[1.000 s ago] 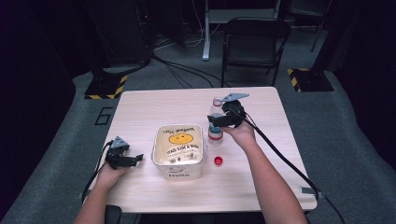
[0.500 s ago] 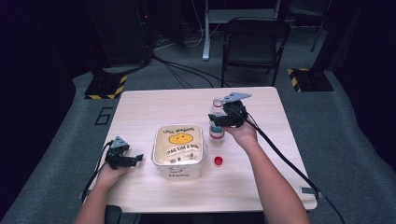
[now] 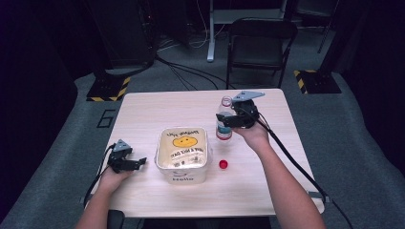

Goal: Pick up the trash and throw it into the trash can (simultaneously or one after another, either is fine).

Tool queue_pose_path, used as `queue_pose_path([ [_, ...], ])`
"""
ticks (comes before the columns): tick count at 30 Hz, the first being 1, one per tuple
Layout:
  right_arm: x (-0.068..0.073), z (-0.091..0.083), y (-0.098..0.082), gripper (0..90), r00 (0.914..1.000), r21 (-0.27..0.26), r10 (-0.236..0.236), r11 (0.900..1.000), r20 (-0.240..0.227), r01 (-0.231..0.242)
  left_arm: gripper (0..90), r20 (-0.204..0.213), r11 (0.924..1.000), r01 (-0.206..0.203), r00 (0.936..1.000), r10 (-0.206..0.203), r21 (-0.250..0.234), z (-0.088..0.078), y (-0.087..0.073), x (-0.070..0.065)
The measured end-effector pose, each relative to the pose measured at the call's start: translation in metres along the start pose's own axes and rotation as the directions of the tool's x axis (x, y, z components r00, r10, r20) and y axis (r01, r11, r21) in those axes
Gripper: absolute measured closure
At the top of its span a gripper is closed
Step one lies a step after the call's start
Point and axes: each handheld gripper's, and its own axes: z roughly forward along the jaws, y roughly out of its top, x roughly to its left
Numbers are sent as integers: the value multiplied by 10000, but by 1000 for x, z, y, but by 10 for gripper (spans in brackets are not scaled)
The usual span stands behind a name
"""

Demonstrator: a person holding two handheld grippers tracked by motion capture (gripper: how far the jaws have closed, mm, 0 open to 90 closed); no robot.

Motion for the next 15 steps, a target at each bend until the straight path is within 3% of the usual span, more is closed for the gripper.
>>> queue_pose_path([
  [9, -3, -15, 5, 279, 9997, -103, 107, 9999, -228, -110, 149, 4, 10000, -63, 10000, 63, 48, 0, 0, 0],
  [15, 1, -26, 12, 280, 9996, 64, -217, 9997, -160, 218, 149, -3, 10000, 7, 10000, -7, -7, 0, 0, 0],
])
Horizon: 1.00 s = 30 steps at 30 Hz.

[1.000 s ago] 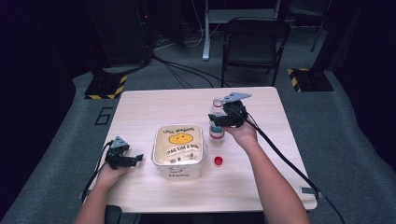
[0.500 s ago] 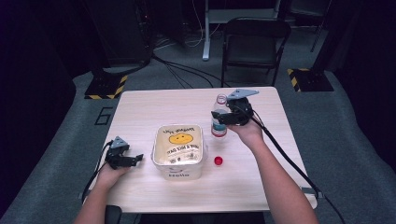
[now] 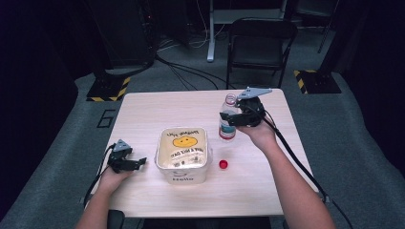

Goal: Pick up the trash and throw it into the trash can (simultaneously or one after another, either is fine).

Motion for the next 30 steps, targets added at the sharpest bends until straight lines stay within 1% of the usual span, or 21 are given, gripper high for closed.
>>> queue_pose_path([
  [3, 5, -4, 6, 280, 9992, 89, -393, 9992, 80, 392, 149, -2, 10000, 1, 10000, -1, -3, 0, 0, 0],
  [7, 11, -10, 14, 280, 9982, 139, -605, 9981, 45, 604, 150, 1, 10000, 1, 10000, -1, -2, 0, 0, 0],
  [11, 16, -16, 22, 281, 9982, 90, -564, 9984, -180, 565, 149, -1, 10000, -8, 10000, 8, 5, 0, 0, 0],
  [13, 18, -18, 26, 281, 9977, 155, -650, 9977, -171, 653, 149, 1, 10000, -63, 10000, 63, 46, 0, 0, 0],
  [19, 23, -24, 38, 281, 9960, 168, -769, 9968, -448, 777, 149, 4, 10000, -61, 10000, 61, 45, 0, 0, 0],
  [23, 28, -30, 49, 281, 9950, 59, -694, 9975, -718, 700, 149, 8, 10000, -71, 10000, 71, 50, 0, 0, 0],
  [26, 33, -35, 57, 281, 9928, -25, -838, 9965, -852, 839, 149, 3, 10000, -57, 10000, 57, 23, 0, 0, 0],
  [29, 40, -40, 65, 281, 9898, -95, -1085, 9941, -923, 1081, 149, 12, 10000, -60, 10000, 60, 48, 0, 0, 0],
  [30, 40, -40, 65, 281, 9898, -95, -1085, 9941, -923, 1081, 149, 12, 10000, -60, 10000, 60, 48, 0, 0, 0],
])
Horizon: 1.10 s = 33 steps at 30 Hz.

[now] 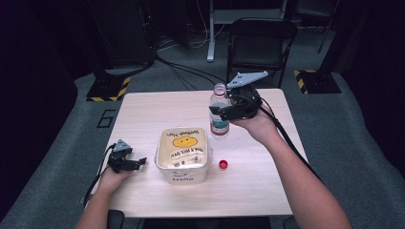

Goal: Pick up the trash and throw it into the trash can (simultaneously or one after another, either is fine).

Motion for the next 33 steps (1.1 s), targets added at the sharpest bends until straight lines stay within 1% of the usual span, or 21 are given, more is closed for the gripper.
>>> queue_pose_path([
  [1, 3, -3, 6, 281, 9999, -88, -19, 10000, -116, 18, 149, -4, 10000, -13, 10000, 13, 7, 0, 0, 0],
  [4, 7, -6, 14, 281, 9997, -238, -42, 9997, -250, 36, 149, -4, 10000, -10, 10000, 10, 10, 0, 0, 0],
  [6, 9, -6, 18, 281, 9992, -300, -58, 9995, -384, 47, 149, -7, 10000, -7, 10000, 7, 3, 0, 0, 0],
  [8, 11, -6, 21, 281, 9992, -317, -128, 9994, -384, 116, 149, -5, 10000, -8, 10000, 8, 6, 0, 0, 0],
  [10, 16, -6, 27, 281, 9981, -441, -258, 9988, -558, 233, 149, 3, 10000, -19, 10000, 19, 5, 0, 0, 0],
  [12, 17, -6, 29, 281, 9978, -473, -248, 9986, -614, 219, 149, 3, 10000, -17, 10000, 17, 1, 0, 0, 0],
  [13, 21, -5, 34, 281, 9965, -578, -301, 9980, -779, 256, 149, 6, 10000, -24, 10000, 24, 4, 0, 0, 0],
  [15, 23, -4, 36, 281, 9948, -683, -318, 9973, -967, 252, 149, 6, 10000, -17, 10000, 17, 1, 0, 0, 0],
  [17, 26, -1, 38, 281, 9926, -763, -356, 9967, -1165, 268, 149, 7, 10000, -20, 10000, 20, 3, 0, 0, 0],
  [20, 32, 4, 39, 281, 9910, -739, -353, 9969, -1291, 259, 149, 8, 10000, -10, 10000, 10, -8, 0, 0, 0],
  [22, 33, 6, 39, 281, 9901, -746, -370, 9968, -1351, 271, 149, 9, 10000, -22, 10000, 22, 1, 0, 0, 0],
  [23, 35, 10, 39, 281, 9884, -718, -407, 9970, -1463, 304, 149, 6, 10000, -20, 10000, 20, -1, 0, 0, 0],
  [25, 37, 14, 39, 281, 9879, -688, -446, 9970, -1486, 347, 149, 50, 10000, -40, 10000, 40, 83, -1, 0, 1],
  [28, 39, 19, 38, 281, 9865, -661, -479, 9971, -1566, 379, 149, 55, 9999, -50, 10000, 50, 87, -1, 0, 1],
  [30, 40, 21, 37, 281, 9863, -602, -418, 9977, -1597, 325, 149, 56, 10000, -51, 10000, 50, 85, -1, 0, 1],
  [33, 43, 25, 36, 281, 9861, -556, -473, 9977, -1590, 389, 149, 56, 9999, -55, 10000, 55, 89, -1, 0, 1],
])
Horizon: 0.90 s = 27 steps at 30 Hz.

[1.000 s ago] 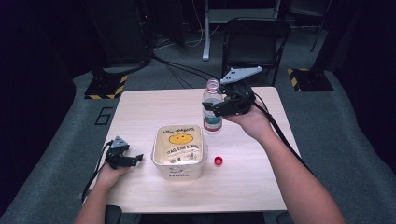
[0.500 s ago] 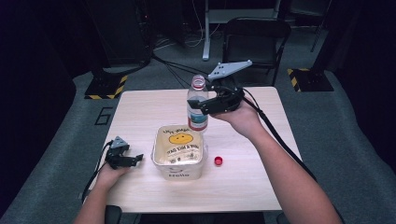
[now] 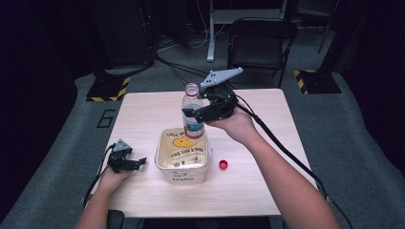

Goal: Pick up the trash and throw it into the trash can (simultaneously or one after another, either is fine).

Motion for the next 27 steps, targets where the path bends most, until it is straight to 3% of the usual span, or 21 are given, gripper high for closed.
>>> queue_pose_path([
  [9, 3, 13, -8, 280, 10000, 202, -69, 9998, -12, 69, 149, -3, 10000, 6, 10000, -6, -4, 0, 0, 0],
  [27, 1, 39, -41, 280, 9998, 528, 100, 9985, 144, -107, 149, 22, 10000, 40, 10000, -40, -16, 0, 0, 0],
])
